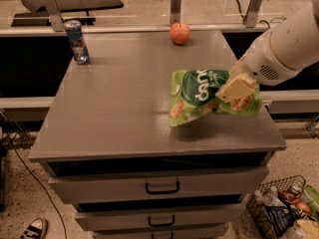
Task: Move green rice chip bag near redbull can
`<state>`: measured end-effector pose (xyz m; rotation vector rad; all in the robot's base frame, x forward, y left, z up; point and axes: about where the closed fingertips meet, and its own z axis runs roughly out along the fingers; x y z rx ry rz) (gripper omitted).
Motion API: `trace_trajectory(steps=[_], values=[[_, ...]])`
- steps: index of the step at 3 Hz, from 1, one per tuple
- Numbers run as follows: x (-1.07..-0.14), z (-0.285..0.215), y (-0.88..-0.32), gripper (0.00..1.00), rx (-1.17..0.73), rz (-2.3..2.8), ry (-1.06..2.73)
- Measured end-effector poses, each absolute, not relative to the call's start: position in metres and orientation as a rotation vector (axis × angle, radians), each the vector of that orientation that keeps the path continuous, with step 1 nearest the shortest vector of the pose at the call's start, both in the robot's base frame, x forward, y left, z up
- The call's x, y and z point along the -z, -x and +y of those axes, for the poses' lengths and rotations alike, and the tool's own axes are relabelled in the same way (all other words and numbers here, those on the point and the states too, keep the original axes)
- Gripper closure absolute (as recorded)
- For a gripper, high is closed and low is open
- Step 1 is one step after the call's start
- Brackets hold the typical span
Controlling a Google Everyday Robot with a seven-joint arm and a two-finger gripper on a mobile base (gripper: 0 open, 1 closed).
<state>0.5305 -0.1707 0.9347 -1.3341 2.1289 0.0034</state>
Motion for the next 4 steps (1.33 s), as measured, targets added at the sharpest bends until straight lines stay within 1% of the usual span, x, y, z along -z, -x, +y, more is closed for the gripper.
trace_trajectory(steps=[2,3,4], values=[[-0.920,-0.098,-0.607,1.00,-0.127,2.028,1.259],[-0.911,-0.049,-0.640,1.00,-0.206,1.970,1.272],[-0.893,0.010,-0.671,1.00,-0.291,1.921,1.314]])
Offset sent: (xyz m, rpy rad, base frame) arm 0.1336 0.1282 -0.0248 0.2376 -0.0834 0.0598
